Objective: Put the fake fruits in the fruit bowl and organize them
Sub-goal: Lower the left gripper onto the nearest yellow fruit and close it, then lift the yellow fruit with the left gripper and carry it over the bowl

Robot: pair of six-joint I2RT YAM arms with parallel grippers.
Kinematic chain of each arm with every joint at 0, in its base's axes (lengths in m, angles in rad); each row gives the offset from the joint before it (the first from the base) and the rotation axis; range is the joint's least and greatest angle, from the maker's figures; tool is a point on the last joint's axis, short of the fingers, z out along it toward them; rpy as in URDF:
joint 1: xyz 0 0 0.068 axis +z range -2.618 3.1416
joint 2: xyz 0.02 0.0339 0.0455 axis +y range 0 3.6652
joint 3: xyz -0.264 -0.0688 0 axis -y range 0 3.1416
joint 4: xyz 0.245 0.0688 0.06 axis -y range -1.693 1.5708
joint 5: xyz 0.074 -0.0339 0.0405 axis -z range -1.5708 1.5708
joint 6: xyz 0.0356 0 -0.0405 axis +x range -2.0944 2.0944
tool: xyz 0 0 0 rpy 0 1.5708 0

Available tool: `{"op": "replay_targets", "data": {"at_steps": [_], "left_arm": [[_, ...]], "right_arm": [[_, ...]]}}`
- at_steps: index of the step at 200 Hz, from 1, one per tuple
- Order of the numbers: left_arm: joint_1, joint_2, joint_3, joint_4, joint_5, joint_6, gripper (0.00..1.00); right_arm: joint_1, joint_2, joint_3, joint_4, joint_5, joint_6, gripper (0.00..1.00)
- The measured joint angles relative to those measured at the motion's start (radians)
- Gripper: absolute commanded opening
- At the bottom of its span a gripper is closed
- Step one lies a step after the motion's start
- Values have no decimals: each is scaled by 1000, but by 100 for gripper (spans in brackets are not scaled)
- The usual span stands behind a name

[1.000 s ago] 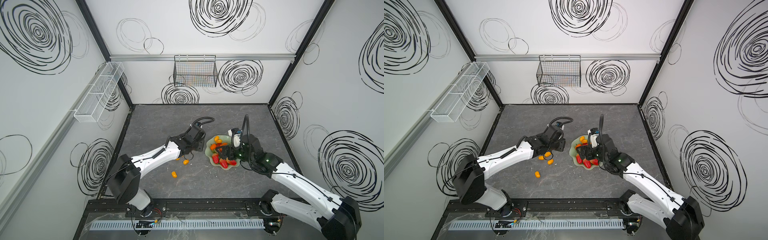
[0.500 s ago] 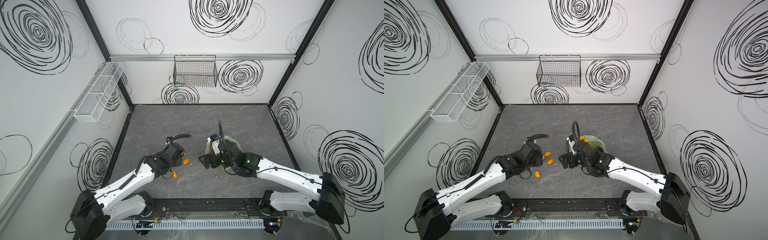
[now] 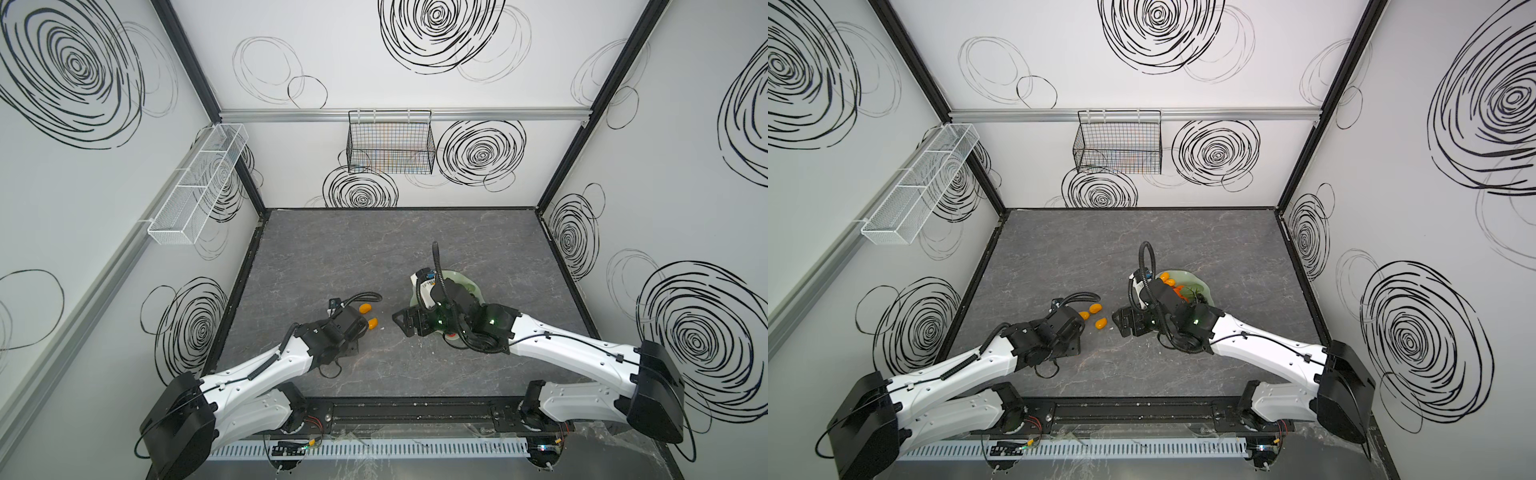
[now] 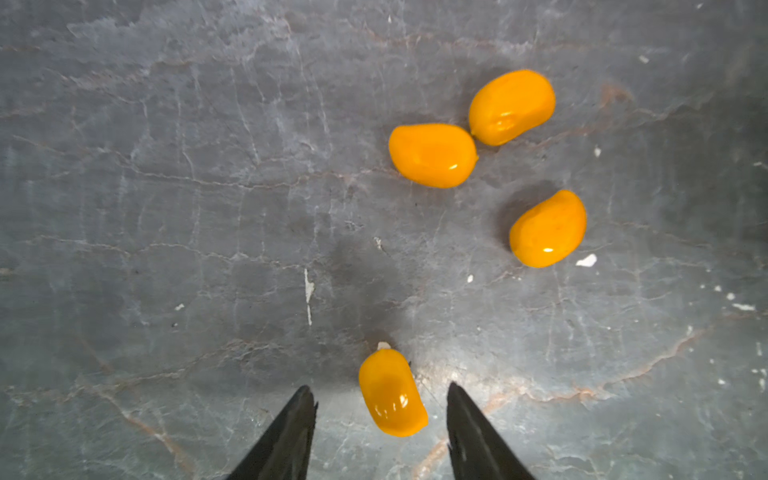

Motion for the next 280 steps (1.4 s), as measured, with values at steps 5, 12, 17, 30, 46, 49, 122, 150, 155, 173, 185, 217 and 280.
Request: {"op": "replay_targets", "data": {"at_steps": [5,12,17,30,46,49,122,150,155,173,185,217,280], "left_arm": [[0,2,-4,2,4,0,54],[0,6,-8,6,8,-1,54],[0,10,-10,10,10,-1,53],[0,24,-15,26,18,-1,53],[0,41,-17,41,24,0,51],[0,43,-17,43,26,0,50],[0,107,-17,80,28,13,45],[0,121,-17,80,27,16,43],[0,122,-17,80,27,16,42],[0,127,-17,80,26,16,40],[0,129,-17,81,24,16,39],[0,137,-18,83,23,16,38],[-10,180,-18,116,5,25,34]], "right_arm": [[0,-2,-2,0,-2,0,91],[1,-3,-3,0,-5,0,91],[1,-3,-4,0,-7,0,91],[1,-3,-5,-1,-9,0,91],[2,-3,-6,0,-11,0,91],[2,-3,-6,0,-11,0,91],[1,-8,-15,-1,-8,0,91],[1,-11,-19,-1,-7,0,91],[1,-11,-19,-1,-7,0,91],[1,-11,-19,-1,-7,0,91],[1,-11,-19,-1,-7,0,91],[1,-12,-19,-1,-7,0,91],[0,-14,-24,-2,-6,3,91]]}}
